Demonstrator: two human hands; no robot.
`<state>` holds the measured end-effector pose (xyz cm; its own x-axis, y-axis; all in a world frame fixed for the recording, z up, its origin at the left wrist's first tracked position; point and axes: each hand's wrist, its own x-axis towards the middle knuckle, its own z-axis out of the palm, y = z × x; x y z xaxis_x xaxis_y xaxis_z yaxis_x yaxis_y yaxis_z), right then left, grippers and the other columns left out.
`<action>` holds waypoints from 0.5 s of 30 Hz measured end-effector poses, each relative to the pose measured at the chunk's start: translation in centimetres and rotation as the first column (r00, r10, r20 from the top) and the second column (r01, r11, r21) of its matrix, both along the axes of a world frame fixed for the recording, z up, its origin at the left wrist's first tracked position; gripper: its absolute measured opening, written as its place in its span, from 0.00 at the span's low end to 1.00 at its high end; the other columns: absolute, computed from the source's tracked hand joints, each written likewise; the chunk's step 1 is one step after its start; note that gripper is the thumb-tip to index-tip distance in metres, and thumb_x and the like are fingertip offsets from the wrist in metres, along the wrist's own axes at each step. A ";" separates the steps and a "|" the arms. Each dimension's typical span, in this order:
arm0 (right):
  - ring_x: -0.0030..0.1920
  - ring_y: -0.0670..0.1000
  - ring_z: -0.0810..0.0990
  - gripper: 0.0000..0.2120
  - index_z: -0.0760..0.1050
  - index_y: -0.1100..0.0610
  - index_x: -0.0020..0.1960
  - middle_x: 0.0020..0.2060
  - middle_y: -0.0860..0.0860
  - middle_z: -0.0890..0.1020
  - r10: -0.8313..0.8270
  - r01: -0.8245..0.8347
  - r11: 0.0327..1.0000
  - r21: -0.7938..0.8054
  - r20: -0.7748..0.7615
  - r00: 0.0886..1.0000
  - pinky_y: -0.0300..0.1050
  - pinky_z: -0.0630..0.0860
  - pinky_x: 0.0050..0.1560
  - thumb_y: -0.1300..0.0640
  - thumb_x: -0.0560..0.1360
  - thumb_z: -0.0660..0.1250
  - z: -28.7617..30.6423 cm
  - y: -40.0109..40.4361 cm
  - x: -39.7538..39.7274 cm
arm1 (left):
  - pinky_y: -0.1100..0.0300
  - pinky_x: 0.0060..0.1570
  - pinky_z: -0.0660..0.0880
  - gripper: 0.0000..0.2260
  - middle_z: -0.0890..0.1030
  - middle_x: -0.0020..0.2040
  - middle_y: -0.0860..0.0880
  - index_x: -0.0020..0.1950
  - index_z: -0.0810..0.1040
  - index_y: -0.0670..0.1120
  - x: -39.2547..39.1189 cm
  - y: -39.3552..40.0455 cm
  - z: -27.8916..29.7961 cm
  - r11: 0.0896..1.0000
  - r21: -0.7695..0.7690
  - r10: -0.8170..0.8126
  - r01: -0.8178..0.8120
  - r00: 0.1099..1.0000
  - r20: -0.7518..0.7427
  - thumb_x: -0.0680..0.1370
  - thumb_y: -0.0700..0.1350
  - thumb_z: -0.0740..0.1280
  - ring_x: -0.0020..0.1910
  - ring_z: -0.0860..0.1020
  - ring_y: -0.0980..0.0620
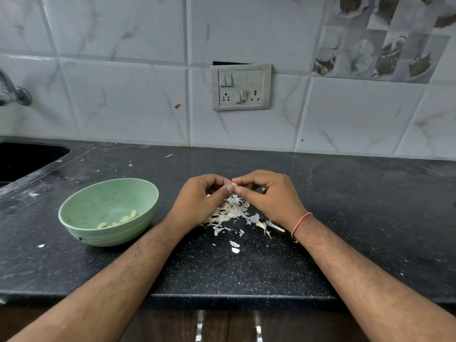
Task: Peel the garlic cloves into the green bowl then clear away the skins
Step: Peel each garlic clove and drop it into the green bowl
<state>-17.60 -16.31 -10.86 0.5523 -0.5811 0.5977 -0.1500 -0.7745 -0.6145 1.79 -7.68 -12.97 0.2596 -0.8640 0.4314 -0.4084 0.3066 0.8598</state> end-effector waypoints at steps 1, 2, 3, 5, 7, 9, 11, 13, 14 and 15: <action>0.45 0.47 0.85 0.07 0.89 0.45 0.53 0.46 0.40 0.88 -0.001 0.001 1.000 0.006 0.006 1.000 0.40 0.81 0.48 0.48 0.75 0.80 0.0 -0.1 0.1 | 0.37 0.50 0.84 0.04 0.88 0.45 0.46 0.51 0.87 0.51 0.0 0.0 0.0 1.000 -0.007 -0.007 0.007 1.000 0.004 0.80 0.50 0.76 0.45 0.87 0.40; 0.44 0.49 0.85 0.06 0.89 0.45 0.52 0.45 0.41 0.88 -0.001 0.001 1.000 0.029 0.017 1.000 0.44 0.82 0.47 0.48 0.75 0.80 -0.1 -0.2 0.1 | 0.37 0.50 0.84 0.04 0.88 0.44 0.46 0.51 0.87 0.51 0.0 0.0 0.0 1.000 -0.017 -0.017 0.017 1.000 0.005 0.80 0.50 0.76 0.45 0.86 0.39; 0.44 0.50 0.85 0.06 0.89 0.45 0.51 0.44 0.43 0.88 0.003 -0.005 0.998 0.069 0.036 0.999 0.48 0.84 0.48 0.49 0.75 0.81 -0.1 -0.4 0.2 | 0.37 0.50 0.84 0.05 0.88 0.44 0.46 0.52 0.87 0.51 0.0 0.0 0.0 0.999 -0.027 -0.023 0.023 1.000 0.000 0.80 0.51 0.77 0.46 0.86 0.39; 0.43 0.50 0.86 0.06 0.89 0.48 0.51 0.42 0.46 0.88 0.033 -0.046 0.986 0.160 0.085 0.996 0.49 0.84 0.46 0.53 0.75 0.81 -0.2 -0.6 0.2 | 0.38 0.51 0.85 0.10 0.88 0.46 0.47 0.55 0.85 0.50 -0.1 0.0 0.0 0.999 -0.037 -0.021 0.020 0.999 -0.041 0.78 0.54 0.77 0.48 0.86 0.40; 0.42 0.46 0.85 0.06 0.88 0.52 0.52 0.42 0.48 0.89 0.067 -0.094 0.971 0.218 0.127 0.990 0.42 0.80 0.42 0.57 0.75 0.81 -0.2 -0.8 0.1 | 0.40 0.51 0.85 0.12 0.88 0.48 0.48 0.59 0.85 0.51 -0.2 0.0 0.0 0.999 -0.027 -0.023 0.021 0.997 -0.067 0.78 0.55 0.75 0.50 0.87 0.42; 0.42 0.42 0.85 0.07 0.87 0.56 0.53 0.44 0.50 0.89 0.091 -0.128 0.956 0.262 0.151 0.984 0.34 0.77 0.39 0.59 0.75 0.80 -0.1 -0.7 -0.1 | 0.41 0.50 0.86 0.10 0.88 0.48 0.46 0.58 0.86 0.51 -0.1 0.0 -0.1 0.999 0.004 -0.038 0.039 0.999 -0.023 0.81 0.54 0.74 0.48 0.87 0.43; 0.41 0.42 0.85 0.08 0.87 0.58 0.54 0.45 0.51 0.89 0.108 -0.151 0.945 0.289 0.161 0.981 0.32 0.76 0.36 0.60 0.76 0.79 0.0 -0.6 -0.1 | 0.44 0.49 0.86 0.07 0.88 0.47 0.46 0.55 0.86 0.49 -0.2 0.1 0.0 0.998 0.025 -0.049 0.049 0.999 -0.007 0.82 0.52 0.73 0.45 0.87 0.47; 0.40 0.43 0.84 0.07 0.87 0.57 0.54 0.45 0.51 0.89 0.108 -0.147 0.948 0.282 0.150 0.983 0.33 0.76 0.35 0.60 0.76 0.79 -0.1 -0.6 0.0 | 0.48 0.46 0.85 0.06 0.88 0.46 0.45 0.54 0.86 0.48 -0.1 0.1 0.1 0.999 0.015 -0.045 0.045 0.999 -0.014 0.82 0.49 0.73 0.42 0.85 0.51; 0.40 0.43 0.83 0.07 0.87 0.56 0.54 0.45 0.51 0.89 0.104 -0.140 0.952 0.273 0.145 0.984 0.34 0.76 0.36 0.59 0.76 0.79 -0.1 -0.6 0.1 | 0.50 0.45 0.85 0.05 0.87 0.46 0.44 0.53 0.86 0.47 -0.1 0.1 0.2 0.999 0.006 -0.044 0.044 0.999 -0.018 0.82 0.48 0.74 0.41 0.84 0.51; 0.40 0.45 0.81 0.07 0.87 0.54 0.54 0.45 0.51 0.89 0.096 -0.130 0.956 0.263 0.137 0.986 0.35 0.76 0.36 0.58 0.76 0.79 -0.2 -0.7 0.1 | 0.52 0.44 0.84 0.05 0.87 0.46 0.43 0.53 0.86 0.46 -0.1 0.2 0.3 0.999 -0.002 -0.044 0.044 0.999 -0.027 0.82 0.47 0.74 0.41 0.84 0.51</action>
